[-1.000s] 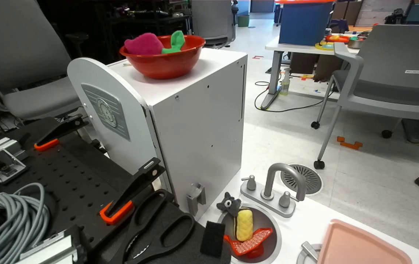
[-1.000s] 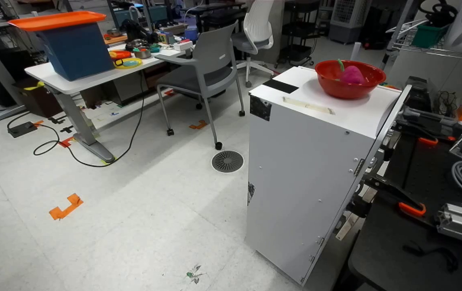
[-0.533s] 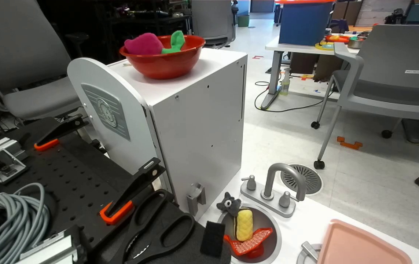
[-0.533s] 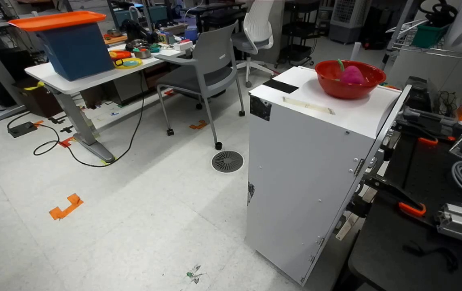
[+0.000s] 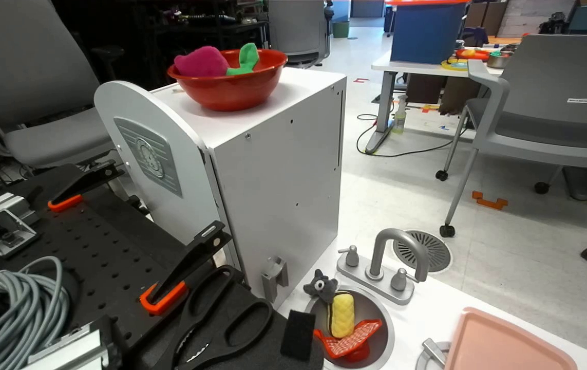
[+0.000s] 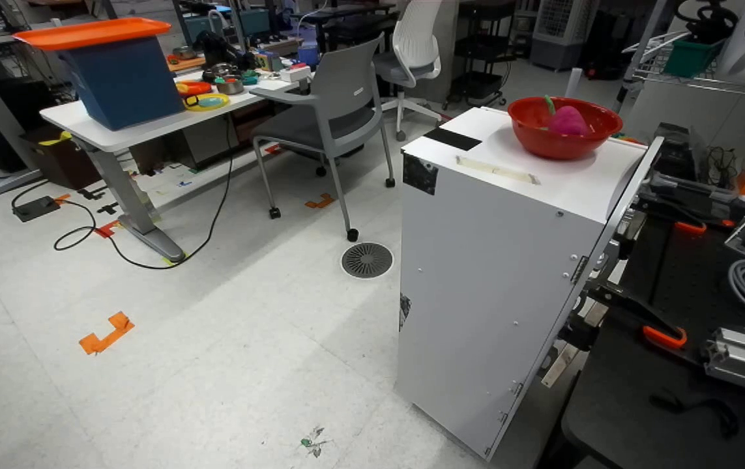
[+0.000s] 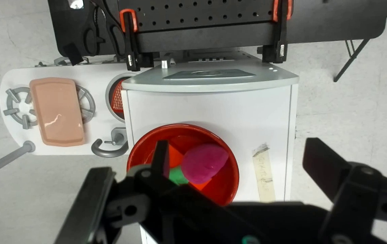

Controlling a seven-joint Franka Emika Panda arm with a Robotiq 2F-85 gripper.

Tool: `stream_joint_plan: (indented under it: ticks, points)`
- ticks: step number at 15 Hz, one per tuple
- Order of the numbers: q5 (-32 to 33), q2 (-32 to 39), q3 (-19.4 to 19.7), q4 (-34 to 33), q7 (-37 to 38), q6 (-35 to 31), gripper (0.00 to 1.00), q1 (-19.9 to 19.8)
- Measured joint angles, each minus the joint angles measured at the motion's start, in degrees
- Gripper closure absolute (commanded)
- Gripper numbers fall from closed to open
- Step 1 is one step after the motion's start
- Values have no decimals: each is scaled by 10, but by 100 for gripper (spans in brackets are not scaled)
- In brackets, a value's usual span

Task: Remove the beetroot plushie out of the bowl

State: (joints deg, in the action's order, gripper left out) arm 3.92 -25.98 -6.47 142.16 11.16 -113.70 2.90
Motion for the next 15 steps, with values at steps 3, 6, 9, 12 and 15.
stream_joint_plan:
  ticks: [3,6,9,12,15]
  points:
    - [0,16,-2,-9,20,3,0,0]
    - [0,38,-3,-27,25,10,0,0]
    - [0,50,0,-44,23,13,0,0]
    - [6,55,6,-51,12,12,0,-10]
    - [21,58,16,-52,-7,2,0,-22]
